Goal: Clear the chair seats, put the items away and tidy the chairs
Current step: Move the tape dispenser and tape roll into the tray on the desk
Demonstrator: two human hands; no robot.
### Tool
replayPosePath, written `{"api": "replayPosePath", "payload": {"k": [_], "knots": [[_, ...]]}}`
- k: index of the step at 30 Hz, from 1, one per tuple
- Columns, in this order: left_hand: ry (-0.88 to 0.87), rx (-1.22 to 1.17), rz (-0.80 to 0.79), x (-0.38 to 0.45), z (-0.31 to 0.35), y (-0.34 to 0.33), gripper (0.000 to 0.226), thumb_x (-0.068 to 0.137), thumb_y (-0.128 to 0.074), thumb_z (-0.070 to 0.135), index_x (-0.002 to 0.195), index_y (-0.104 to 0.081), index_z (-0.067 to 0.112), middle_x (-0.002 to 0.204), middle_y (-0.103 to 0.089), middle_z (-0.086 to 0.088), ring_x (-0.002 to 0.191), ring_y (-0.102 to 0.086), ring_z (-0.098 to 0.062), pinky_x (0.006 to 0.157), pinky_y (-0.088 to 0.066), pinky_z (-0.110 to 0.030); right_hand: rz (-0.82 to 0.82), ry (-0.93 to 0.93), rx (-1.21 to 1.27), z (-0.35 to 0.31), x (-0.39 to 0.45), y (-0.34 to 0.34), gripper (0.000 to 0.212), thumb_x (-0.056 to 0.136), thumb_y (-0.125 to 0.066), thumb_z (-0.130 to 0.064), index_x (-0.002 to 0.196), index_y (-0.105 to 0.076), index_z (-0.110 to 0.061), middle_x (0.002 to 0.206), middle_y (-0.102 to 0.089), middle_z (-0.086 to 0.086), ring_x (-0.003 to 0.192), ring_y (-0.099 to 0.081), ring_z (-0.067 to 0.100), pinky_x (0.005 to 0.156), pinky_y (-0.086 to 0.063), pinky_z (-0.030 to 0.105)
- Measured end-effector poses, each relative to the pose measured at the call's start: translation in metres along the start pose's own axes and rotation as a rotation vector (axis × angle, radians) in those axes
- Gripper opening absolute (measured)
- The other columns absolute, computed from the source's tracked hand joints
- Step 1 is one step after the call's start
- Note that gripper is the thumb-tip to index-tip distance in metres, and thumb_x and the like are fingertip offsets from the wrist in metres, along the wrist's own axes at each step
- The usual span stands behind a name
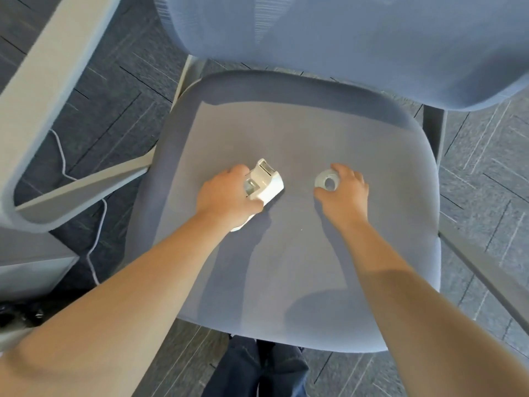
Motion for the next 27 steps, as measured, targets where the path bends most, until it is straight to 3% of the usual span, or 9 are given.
{"api": "replayPosePath", "payload": {"k": [5,9,13,15,18,21,25,27], "knots": [[0.107,-0.304,0.02,-0.025,0.012,0.026,0.047,0.074,-0.066,0.027,0.117,-0.05,0.018,0.107,-0.059,0.001,0.089,-0.051,-0.019,0.07,-0.037,-0.026,0.0,0.06,0.132,-0.028,-0.031,0.033,0.054,0.084,-0.059,-0.017,0.135,-0.042,-0.014,0.137,-0.044,0.01,0.126,-0.04,0.027,0.097,-0.035,0.028],[0.12,-0.493,0.091,-0.057,0.024,0.067,0.032,0.073,-0.067,0.026,0.101,-0.052,0.022,0.097,-0.053,0.006,0.087,-0.05,-0.017,0.059,-0.037,-0.021,-0.006,0.151,0.219,-0.067,-0.06,0.067,0.054,0.083,-0.062,-0.021,0.133,-0.043,-0.016,0.135,-0.048,0.006,0.123,-0.046,0.021,0.093,-0.037,0.027],[0.122,-0.564,0.251,-0.103,0.032,0.126,0.042,0.074,-0.066,0.029,0.113,-0.054,0.017,0.101,-0.051,0.005,0.093,-0.05,-0.018,0.077,-0.047,-0.033,-0.033,0.276,0.29,-0.113,-0.097,0.103,0.052,0.082,-0.063,-0.023,0.13,-0.045,-0.017,0.132,-0.051,0.003,0.113,-0.05,0.018,0.081,-0.035,0.022],[0.131,-0.613,0.35,-0.133,0.031,0.156,0.046,0.074,-0.067,0.03,0.116,-0.054,0.017,0.104,-0.054,0.004,0.096,-0.052,-0.019,0.079,-0.047,-0.034,-0.05,0.354,0.311,-0.137,-0.119,0.118,0.05,0.082,-0.064,-0.024,0.128,-0.047,-0.017,0.13,-0.053,0.002,0.104,-0.05,0.014,0.078,-0.034,0.02],[0.166,-0.722,0.483,-0.187,0.022,0.197,0.046,0.076,-0.067,0.028,0.118,-0.054,0.016,0.104,-0.051,0.004,0.096,-0.052,-0.02,0.087,-0.051,-0.039,-0.085,0.465,0.324,-0.175,-0.159,0.135,0.05,0.081,-0.065,-0.024,0.127,-0.048,-0.015,0.129,-0.055,0.004,0.109,-0.052,0.017,0.078,-0.036,0.019],[0.206,-0.843,0.602,-0.244,0.003,0.23,0.043,0.077,-0.065,0.028,0.117,-0.054,0.014,0.105,-0.051,0.003,0.095,-0.052,-0.021,0.08,-0.051,-0.036,-0.134,0.611,0.306,-0.214,-0.207,0.142,0.052,0.08,-0.065,-0.023,0.128,-0.047,-0.013,0.131,-0.053,0.006,0.117,-0.051,0.022,0.088,-0.038,0.026],[0.268,-0.966,0.772,-0.322,-0.038,0.262,0.037,0.077,-0.065,0.023,0.112,-0.058,0.01,0.102,-0.057,-0.003,0.092,-0.055,-0.023,0.063,-0.046,-0.03,-0.263,0.758,0.283,-0.264,-0.277,0.133,0.051,0.08,-0.065,-0.023,0.128,-0.048,-0.014,0.129,-0.053,0.008,0.114,-0.053,0.023,0.093,-0.041,0.032],[0.324,-0.964,0.861,-0.362,-0.061,0.275,0.038,0.076,-0.066,0.022,0.111,-0.059,0.01,0.1,-0.057,-0.002,0.091,-0.056,-0.023,0.07,-0.048,-0.033,-0.336,0.827,0.279,-0.286,-0.314,0.122,0.05,0.08,-0.065,-0.023,0.126,-0.048,-0.013,0.126,-0.056,0.008,0.107,-0.054,0.02,0.09,-0.042,0.032]]}}
Point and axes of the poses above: each hand's wrist, its own x-axis towards the middle knuckle, its own y-axis out of the back of the hand, z = x × y, the point moved 4 cm from there along x, towards the middle knuckle
